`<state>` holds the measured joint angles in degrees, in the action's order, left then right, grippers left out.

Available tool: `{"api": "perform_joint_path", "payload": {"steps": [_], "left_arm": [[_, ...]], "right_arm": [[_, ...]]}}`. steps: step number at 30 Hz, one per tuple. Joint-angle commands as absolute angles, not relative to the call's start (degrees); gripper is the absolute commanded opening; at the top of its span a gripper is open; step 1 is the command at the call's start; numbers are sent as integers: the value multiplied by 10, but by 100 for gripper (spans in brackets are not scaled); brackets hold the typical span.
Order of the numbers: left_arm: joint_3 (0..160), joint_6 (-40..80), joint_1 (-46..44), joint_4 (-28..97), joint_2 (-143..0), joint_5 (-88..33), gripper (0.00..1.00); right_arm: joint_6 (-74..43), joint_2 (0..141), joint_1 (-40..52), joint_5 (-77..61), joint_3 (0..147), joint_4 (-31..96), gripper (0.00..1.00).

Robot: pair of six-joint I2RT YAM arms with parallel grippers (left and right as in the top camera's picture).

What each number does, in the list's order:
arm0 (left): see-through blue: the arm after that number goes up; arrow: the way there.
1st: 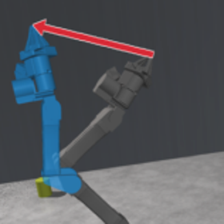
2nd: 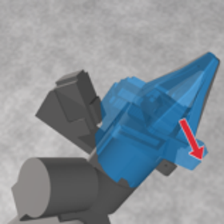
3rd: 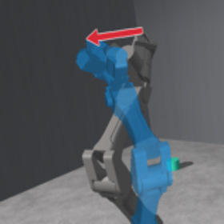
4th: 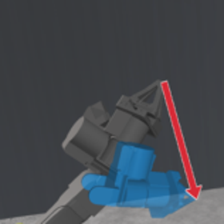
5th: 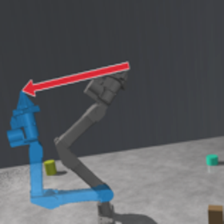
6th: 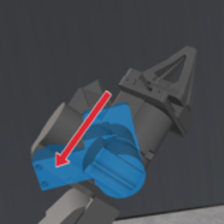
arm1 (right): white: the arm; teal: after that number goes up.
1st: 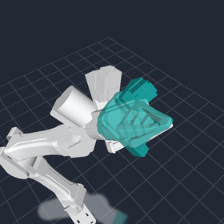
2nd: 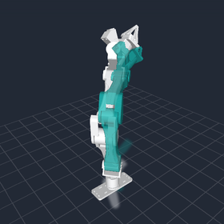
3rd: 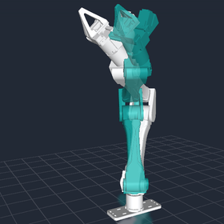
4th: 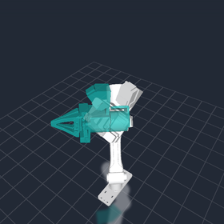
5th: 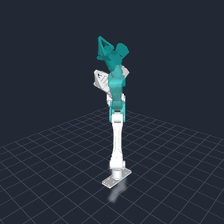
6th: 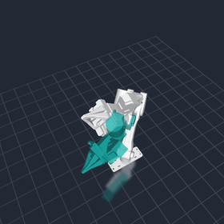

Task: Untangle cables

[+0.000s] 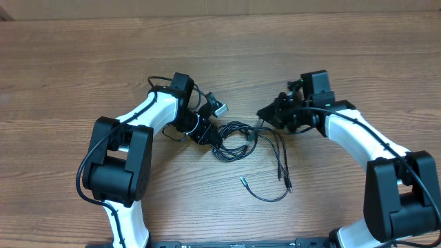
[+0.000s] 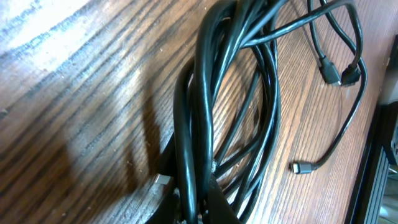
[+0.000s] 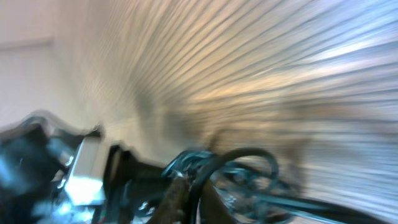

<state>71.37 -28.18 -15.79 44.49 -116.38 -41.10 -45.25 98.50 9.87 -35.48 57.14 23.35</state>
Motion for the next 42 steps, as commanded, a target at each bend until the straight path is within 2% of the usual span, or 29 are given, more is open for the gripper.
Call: {"api": "perform_joint_path", "payload": {"steps": [1, 2, 6, 10, 13, 15, 17, 18, 20, 21, 22, 27, 31, 42], "left_arm": [[701, -283, -165, 446, -1169, -394, 4], [701, -283, -165, 445, -1169, -394, 4], [701, -283, -165, 444, -1169, -394, 4], [703, -283, -165, 440, -1169, -394, 4], [710, -283, -163, 444, -1169, -394, 4], [722, -283, -160, 463, -1169, -395, 4], [739, -290, -156, 491, -1167, -400, 4], [745, -308, -154, 505, -1166, -408, 4], [752, -355, -151, 528, -1162, -442, 4], [753, -371, -149, 533, -1160, -461, 4], [753, -378, -147, 534, -1159, -474, 4], [753, -380, -130, 529, -1158, -526, 4], [752, -377, -122, 529, -1158, -550, 4], [747, -346, -131, 531, -1159, -551, 4]], "right_arm": [[-444, 964, 89, -262, 588, 261, 30], [-444, 964, 88, -249, 588, 273, 39], [-393, 964, 88, -260, 588, 287, 62], [-333, 964, 85, -302, 588, 293, 70], [-329, 964, 75, -361, 588, 294, 70], [-320, 964, 64, -435, 590, 283, 68], [-302, 964, 55, -517, 590, 263, 59], [-297, 964, 52, -556, 590, 255, 53], [-297, 964, 51, -613, 590, 247, 34], [-297, 964, 51, -622, 590, 248, 21], [-297, 964, 53, -622, 590, 255, 15], [-307, 964, 77, -576, 589, 319, 22], [-371, 964, 116, -483, 588, 348, 23], [-559, 966, 234, -249, 588, 321, 24]]}}
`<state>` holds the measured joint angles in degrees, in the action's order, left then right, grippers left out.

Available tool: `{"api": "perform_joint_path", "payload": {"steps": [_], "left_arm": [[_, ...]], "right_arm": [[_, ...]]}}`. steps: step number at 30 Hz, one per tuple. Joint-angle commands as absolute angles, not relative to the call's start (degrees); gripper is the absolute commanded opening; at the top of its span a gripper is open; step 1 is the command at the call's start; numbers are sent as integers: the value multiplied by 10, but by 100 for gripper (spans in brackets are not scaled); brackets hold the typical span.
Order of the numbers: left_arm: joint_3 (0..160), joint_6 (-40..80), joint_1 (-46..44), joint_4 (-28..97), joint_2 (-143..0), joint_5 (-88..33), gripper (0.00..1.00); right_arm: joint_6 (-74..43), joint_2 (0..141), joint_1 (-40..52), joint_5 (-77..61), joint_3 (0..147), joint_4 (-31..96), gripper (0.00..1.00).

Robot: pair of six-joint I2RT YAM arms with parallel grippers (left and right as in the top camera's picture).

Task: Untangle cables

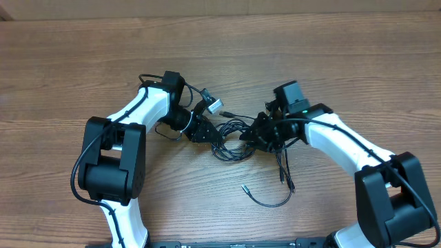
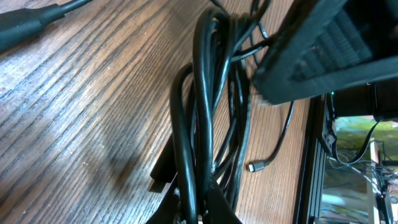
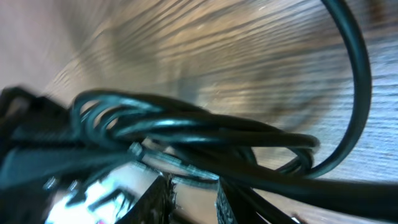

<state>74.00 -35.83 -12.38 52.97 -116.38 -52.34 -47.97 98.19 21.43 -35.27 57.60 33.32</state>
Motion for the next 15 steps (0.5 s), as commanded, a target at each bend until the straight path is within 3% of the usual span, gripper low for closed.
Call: {"api": "perform_joint_path", "payload": {"steps": [1, 15], "left_arm": [[746, -342, -132, 531, -1159, -551, 4], [737, -338, -157, 537, -1159, -550, 4]], "right_arm": [[-572, 966, 241, -234, 588, 313, 24], [-622, 971, 289, -180, 588, 256, 25]]}}
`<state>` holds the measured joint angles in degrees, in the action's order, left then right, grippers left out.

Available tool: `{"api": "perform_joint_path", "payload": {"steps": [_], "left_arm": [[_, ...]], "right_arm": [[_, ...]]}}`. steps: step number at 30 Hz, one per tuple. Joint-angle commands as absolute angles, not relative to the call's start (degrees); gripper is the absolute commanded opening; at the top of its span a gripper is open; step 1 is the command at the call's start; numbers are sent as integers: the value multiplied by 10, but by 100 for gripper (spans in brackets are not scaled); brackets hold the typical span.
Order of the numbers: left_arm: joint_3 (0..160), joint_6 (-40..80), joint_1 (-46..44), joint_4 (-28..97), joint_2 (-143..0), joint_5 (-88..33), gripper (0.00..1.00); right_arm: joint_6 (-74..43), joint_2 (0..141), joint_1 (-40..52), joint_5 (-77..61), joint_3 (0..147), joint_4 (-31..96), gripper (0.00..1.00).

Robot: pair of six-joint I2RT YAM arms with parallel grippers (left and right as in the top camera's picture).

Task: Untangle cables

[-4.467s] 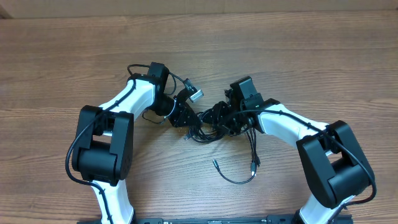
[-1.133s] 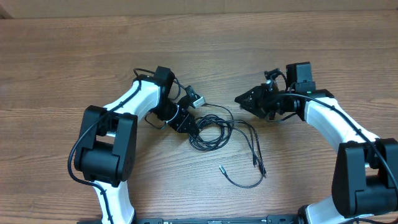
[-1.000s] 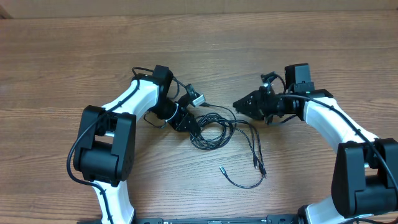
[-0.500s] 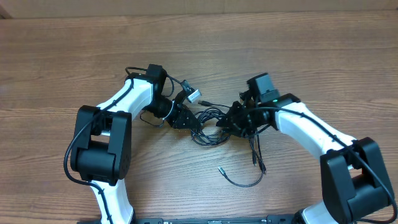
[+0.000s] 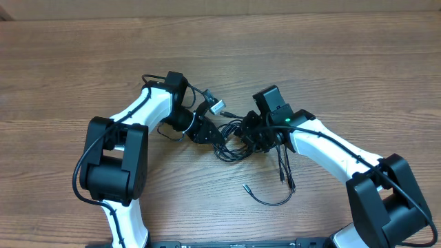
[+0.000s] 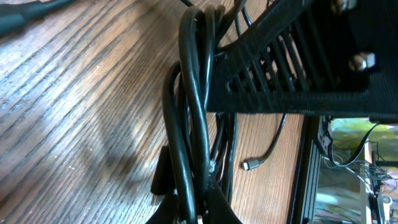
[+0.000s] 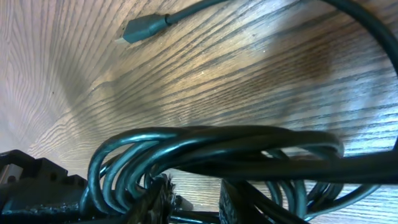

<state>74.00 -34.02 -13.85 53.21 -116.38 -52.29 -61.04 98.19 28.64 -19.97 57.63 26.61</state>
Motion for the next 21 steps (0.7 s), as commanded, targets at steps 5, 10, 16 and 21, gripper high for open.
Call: {"api": "perform_joint_path", "payload": {"steps": [5, 10, 16, 21], "left_arm": [[737, -338, -162, 537, -1159, -540, 4], [737, -338, -162, 537, -1159, -536, 4], [737, -338, -162, 537, -1159, -534, 4], [737, -338, -162, 536, -1159, -514, 4]], "right_arm": [[-621, 971, 289, -211, 588, 261, 25], [-608, 971, 289, -232, 588, 268, 19], [-590, 971, 289, -271, 588, 271, 18], [-581, 971, 288, -262, 588, 271, 21]]}}
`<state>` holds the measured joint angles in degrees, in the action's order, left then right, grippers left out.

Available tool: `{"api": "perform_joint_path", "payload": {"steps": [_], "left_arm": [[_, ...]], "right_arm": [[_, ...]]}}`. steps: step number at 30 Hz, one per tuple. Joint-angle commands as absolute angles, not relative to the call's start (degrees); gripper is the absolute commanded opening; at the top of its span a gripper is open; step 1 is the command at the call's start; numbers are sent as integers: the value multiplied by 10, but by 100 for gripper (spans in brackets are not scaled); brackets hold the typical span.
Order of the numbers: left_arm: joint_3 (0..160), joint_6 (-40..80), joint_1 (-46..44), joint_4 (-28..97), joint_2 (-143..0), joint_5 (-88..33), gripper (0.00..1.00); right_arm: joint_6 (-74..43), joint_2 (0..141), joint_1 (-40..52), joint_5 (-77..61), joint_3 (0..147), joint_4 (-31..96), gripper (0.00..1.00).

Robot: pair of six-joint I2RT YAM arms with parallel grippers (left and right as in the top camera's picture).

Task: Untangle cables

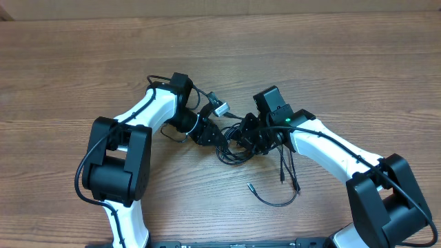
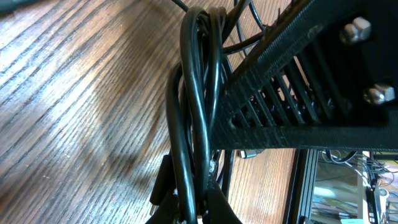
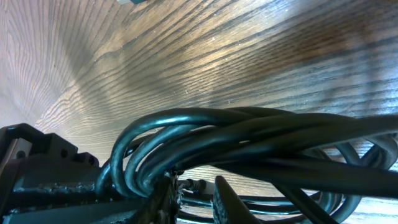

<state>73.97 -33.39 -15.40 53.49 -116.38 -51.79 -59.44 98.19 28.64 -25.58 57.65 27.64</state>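
A knot of black cables (image 1: 233,150) lies mid-table between my two grippers. My left gripper (image 1: 209,135) sits at the knot's left side. In the left wrist view it (image 2: 194,208) is shut on a few strands of the cable loops (image 2: 196,74), which run straight up from its fingers. My right gripper (image 1: 242,138) presses in from the right, its black body (image 2: 298,99) filling the left wrist view. In the right wrist view its fingers (image 3: 191,199) stand apart under the loops (image 3: 249,134), with a small plug (image 3: 198,185) showing in the gap.
Thin loose cable ends trail toward the near edge, one plug (image 1: 250,186) in front of the knot and two more (image 1: 284,180) to its right. The left arm's wrist camera (image 1: 219,108) juts out just behind the knot. Bare wooden table (image 1: 331,62) surrounds everything.
The knot and my left gripper have shifted slightly to the right and nearer. The loose ends have moved with them. My right gripper's fingers stand a little closer together under the loops.
My left gripper held strands of the knot throughout. My right gripper was to the right of the knot, clear of the loops. Then it was at the knot's right edge. Later it was pushed into the loops, where it stays.
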Motion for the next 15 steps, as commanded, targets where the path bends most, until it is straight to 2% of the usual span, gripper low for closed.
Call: {"api": "perform_joint_path", "payload": {"steps": [1, 11, 13, 14, 15], "left_arm": [[737, -335, -162, 535, -1159, -501, 4], [715, -173, -162, 453, -1159, -376, 4], [708, -145, -162, 444, -1159, -371, 4], [708, -141, -162, 446, -1159, -373, 4], [708, -141, -162, 448, -1159, -377, 4]], "right_arm": [[-573, 971, 285, -251, 588, 271, 23], [-458, 949, 213, -283, 594, 343, 28], [-445, 949, 194, -276, 594, 352, 33], [-441, 949, 187, -262, 594, 359, 41], [-440, 949, 180, -242, 594, 368, 55]]}}
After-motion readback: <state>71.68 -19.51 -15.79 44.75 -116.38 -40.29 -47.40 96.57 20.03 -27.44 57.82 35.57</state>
